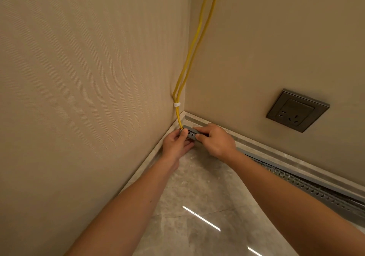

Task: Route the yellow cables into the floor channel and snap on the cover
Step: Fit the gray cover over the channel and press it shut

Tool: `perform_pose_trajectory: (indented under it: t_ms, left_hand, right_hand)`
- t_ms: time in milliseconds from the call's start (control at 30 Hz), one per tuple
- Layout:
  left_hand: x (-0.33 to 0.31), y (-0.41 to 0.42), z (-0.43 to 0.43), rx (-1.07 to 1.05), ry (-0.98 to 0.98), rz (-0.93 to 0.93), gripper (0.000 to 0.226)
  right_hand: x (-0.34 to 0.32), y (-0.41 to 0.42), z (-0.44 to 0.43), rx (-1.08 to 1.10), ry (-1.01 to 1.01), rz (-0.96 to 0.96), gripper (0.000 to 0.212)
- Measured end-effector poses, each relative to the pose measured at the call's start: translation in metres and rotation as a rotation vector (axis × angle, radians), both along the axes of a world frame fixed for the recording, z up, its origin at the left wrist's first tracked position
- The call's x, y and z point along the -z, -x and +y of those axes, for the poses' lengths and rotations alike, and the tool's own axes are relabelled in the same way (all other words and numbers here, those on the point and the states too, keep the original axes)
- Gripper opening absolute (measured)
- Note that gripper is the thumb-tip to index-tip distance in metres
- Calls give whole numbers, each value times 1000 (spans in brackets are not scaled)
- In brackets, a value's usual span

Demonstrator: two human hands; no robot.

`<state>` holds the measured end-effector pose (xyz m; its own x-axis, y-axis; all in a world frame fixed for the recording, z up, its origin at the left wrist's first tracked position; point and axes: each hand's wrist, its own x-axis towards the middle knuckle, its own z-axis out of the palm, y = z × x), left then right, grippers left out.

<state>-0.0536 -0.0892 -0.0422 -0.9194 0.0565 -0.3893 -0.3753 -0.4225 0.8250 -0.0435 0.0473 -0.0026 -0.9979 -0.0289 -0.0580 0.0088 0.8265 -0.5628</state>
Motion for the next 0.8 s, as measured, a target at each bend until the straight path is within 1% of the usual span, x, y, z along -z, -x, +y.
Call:
perform_pose_trajectory:
  t_ms: [200, 267, 367, 533, 800]
  left_hand:
    - [1, -1, 1, -30, 18, 9, 24]
    - [0, 0, 2, -26, 39, 7, 24]
    - [0, 1, 2, -19, 31, -20, 24]
    - [1, 2, 1, -5, 28, -39, 26]
    - [2, 2, 2, -35, 81, -42, 22]
  right_hand:
    - [4, -7, -1, -74, -100, 102, 26]
    - [3, -6, -1, -103, -160, 108, 28]
    - [6, 1, -6, -123, -256, 178, 24]
    - [14, -1, -17, -91, -281, 261, 21]
    - [21, -1, -15, -127, -305, 332, 20]
